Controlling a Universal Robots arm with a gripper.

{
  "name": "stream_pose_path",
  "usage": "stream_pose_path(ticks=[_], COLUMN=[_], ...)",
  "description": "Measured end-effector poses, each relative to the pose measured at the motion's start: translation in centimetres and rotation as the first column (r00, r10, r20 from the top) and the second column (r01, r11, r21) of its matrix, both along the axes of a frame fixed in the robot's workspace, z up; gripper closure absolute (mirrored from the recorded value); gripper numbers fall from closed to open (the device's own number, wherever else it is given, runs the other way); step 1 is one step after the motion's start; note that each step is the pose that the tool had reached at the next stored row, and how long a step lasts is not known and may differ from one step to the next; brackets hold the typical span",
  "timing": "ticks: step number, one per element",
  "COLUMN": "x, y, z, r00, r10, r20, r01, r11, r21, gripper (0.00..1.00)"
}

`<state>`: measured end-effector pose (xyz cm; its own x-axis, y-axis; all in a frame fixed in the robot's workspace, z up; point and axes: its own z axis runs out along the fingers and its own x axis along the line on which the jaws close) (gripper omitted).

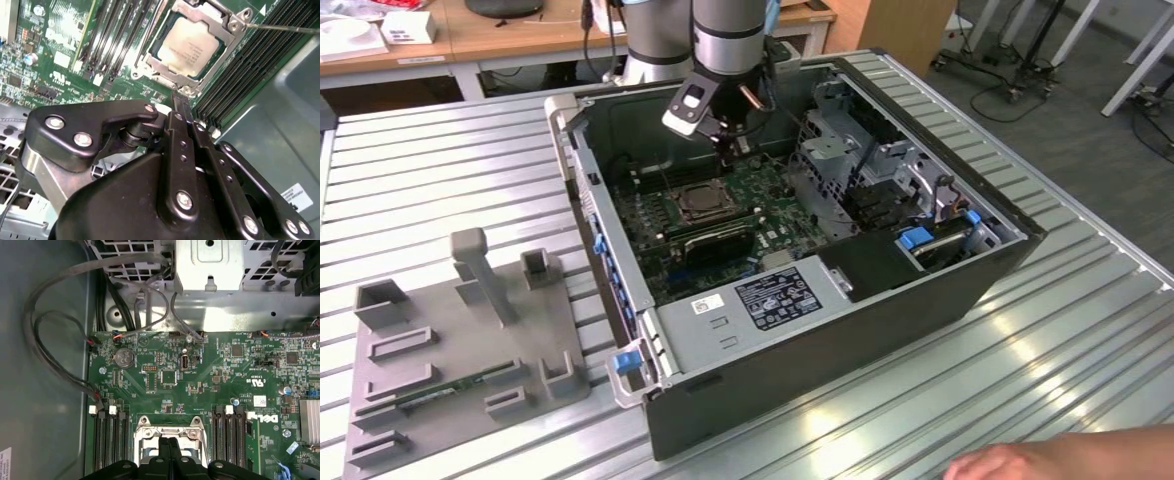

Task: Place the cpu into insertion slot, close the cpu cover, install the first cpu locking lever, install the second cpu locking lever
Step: 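Close the cpu cover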

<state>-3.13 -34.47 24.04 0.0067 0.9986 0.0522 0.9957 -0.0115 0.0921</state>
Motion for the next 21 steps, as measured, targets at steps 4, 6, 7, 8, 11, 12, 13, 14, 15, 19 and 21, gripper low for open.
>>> stream_pose_path(ticks=[4, 6, 7, 8, 11, 12, 13, 14, 15, 19, 21], x=[-0.29, -0.29, -0.29, -0.29, -0.28, -0.28, -0.28, -0.28, -0.28, -0.28, -0.28], y=[0.0, 0.0, 0.0, 0.0, 0.01, 0.01, 0.0, 0.0, 0.0, 0.0, 0.0], z=[-0.2, -0.2, -0.2, -0.2, -0.22, -0.24, -0.23, -0.22, -0.22, -0.23, -0.23], r00=[1.0, 1.0, 1.0, 1.0, 1.0, 0.9998, 0.9996, 0.9995, 0.9995, 0.9995, 0.9995], r10=[-0.001, -0.001, -0.001, -0.001, -0.001, -0.001, -0.001, -0.001, -0.001, -0.001, 0.003], r20=[-0.0038, -0.0038, -0.0037, -0.0037, -0.0085, -0.0182, -0.0287, -0.0316, -0.0317, -0.0318, -0.0319], r01=[0.001, 0.001, 0.001, 0.001, 0.001, 0.001, 0.001, 0.001, 0.001, 0.001, -0.003], r11=[1.0, 1.0, 1.0, 1.0, 1.0, 1.0, 1.0, 1.0, 1.0, 1.0, 1.0], r21=[-0.0003, -0.0004, -0.0003, -0.0003, -0.0001, 0.0, -0.0001, -0.0005, -0.0005, -0.0004, -0.0004], gripper=[0.89, 0.89, 0.89, 0.89, 0.89, 0.89, 0.89, 0.89, 0.89, 0.89, 0.89])
